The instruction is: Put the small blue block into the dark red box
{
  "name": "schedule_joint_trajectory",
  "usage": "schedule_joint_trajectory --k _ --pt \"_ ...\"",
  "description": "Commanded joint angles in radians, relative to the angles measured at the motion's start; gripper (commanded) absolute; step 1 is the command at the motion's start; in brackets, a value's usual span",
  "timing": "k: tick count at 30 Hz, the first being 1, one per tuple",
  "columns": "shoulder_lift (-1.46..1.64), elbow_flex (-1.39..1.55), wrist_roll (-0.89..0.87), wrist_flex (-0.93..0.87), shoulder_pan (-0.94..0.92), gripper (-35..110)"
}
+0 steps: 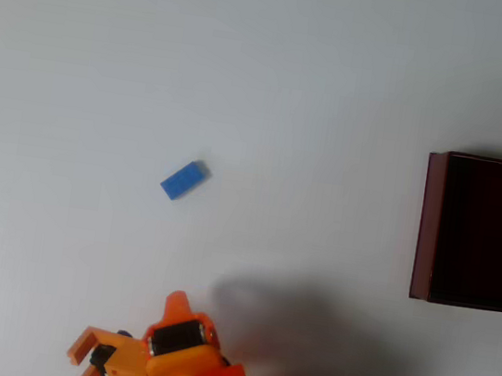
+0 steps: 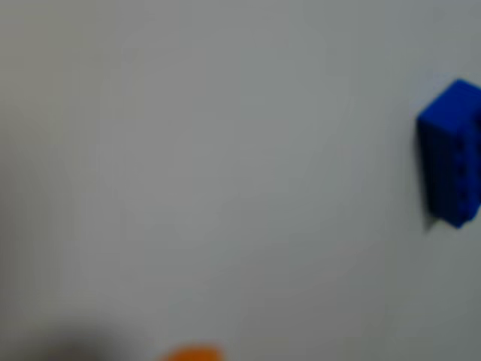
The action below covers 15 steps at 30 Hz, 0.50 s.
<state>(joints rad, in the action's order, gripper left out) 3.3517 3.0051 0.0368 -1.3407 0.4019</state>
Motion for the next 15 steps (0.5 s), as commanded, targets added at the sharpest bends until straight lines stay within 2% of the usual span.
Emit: schedule_joint_trajectory --k 1,15 --pt "0.003 0.0 0.008 -0.006 -0.005 0" --pt "0.003 0.0 0.009 -0.006 -0.005 0"
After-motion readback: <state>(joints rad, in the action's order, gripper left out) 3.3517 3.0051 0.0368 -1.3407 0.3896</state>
